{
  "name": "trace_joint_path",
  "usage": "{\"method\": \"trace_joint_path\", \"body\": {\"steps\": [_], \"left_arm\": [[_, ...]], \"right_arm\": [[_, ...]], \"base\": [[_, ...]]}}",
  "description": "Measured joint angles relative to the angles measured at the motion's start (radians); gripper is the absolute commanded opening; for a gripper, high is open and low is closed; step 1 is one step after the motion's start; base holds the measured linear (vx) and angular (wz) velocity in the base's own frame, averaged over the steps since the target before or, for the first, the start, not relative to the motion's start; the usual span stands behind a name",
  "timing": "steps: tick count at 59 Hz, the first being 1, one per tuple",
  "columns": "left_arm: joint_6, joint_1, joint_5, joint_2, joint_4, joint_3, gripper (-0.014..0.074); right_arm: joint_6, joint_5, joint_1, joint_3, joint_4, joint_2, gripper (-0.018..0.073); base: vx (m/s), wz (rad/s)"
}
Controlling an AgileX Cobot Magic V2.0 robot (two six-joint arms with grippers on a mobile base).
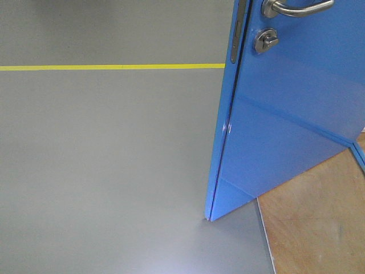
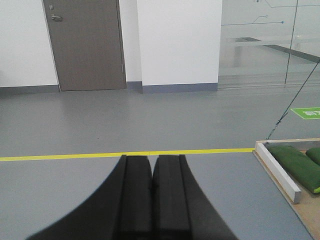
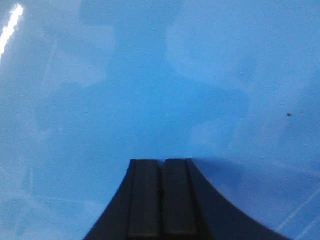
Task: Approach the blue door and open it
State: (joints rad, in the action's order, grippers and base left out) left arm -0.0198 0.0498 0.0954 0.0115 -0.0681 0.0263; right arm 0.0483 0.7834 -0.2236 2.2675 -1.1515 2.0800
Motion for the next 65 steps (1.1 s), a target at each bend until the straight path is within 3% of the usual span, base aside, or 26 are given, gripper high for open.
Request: {"method": "trace_joint_path", "body": {"steps": [65], "left_arm": [[0.000, 0.000, 0.000, 0.000, 0.000, 0.000, 0.0073]], "right_arm": [[0.000, -0.041, 0.005, 0.000, -0.002, 0.002, -0.0001]], "base": [[0.10, 0.09]]}}
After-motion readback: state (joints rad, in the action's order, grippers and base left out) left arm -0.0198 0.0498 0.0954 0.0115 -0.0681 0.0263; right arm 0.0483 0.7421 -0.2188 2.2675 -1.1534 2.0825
